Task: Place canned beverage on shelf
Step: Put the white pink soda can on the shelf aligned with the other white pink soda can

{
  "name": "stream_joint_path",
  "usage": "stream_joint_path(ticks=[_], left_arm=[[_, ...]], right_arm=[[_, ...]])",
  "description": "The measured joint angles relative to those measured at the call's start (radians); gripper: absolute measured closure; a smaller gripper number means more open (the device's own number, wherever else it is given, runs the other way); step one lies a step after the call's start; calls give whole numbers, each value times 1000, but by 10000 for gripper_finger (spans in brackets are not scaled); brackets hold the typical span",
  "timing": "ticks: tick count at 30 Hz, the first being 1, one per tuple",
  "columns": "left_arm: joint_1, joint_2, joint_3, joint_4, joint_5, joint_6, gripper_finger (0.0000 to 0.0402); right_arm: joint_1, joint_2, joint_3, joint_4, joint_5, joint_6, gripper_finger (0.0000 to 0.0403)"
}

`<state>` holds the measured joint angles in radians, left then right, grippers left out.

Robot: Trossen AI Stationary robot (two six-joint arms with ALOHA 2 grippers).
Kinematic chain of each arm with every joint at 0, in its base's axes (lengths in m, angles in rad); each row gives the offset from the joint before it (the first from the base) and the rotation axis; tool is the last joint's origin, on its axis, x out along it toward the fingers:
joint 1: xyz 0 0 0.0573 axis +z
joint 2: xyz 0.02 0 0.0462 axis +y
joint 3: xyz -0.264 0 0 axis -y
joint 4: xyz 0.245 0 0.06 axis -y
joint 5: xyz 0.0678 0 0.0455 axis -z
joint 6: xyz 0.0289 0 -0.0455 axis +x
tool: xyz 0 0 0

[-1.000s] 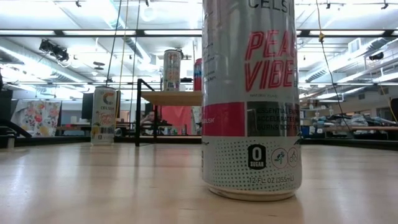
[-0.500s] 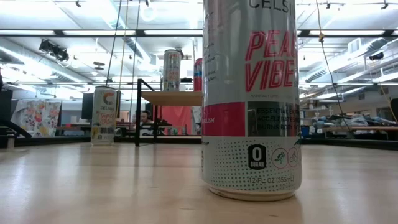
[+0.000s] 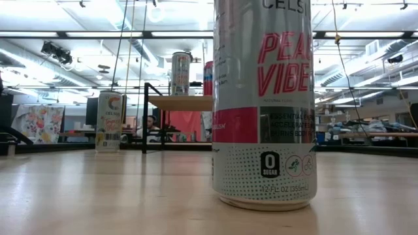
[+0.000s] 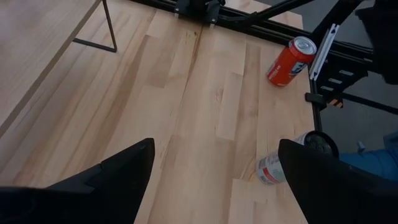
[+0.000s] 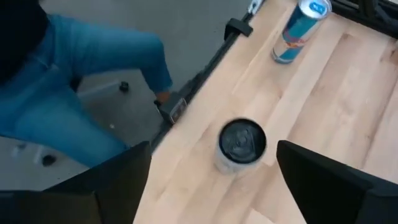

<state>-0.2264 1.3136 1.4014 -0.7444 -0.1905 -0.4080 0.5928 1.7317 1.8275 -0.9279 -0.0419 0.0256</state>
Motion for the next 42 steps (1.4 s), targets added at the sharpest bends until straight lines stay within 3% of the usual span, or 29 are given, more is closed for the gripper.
stream_joint_path(ticks=[9, 22, 33, 42], left_arm=[[0, 0, 0, -2, 10, 4, 49], [0, 0, 0, -4, 12, 36, 49], [0, 0, 0, -11, 12, 37, 49], [0, 0, 0, -17, 11, 63, 49]], right_arm=[[3, 95, -17, 12, 99, 50, 45], [3, 248, -19, 86, 104, 58, 53], [-29, 261, -18, 90, 139, 64, 53], [-32, 244, -17, 14, 234, 70, 53]])
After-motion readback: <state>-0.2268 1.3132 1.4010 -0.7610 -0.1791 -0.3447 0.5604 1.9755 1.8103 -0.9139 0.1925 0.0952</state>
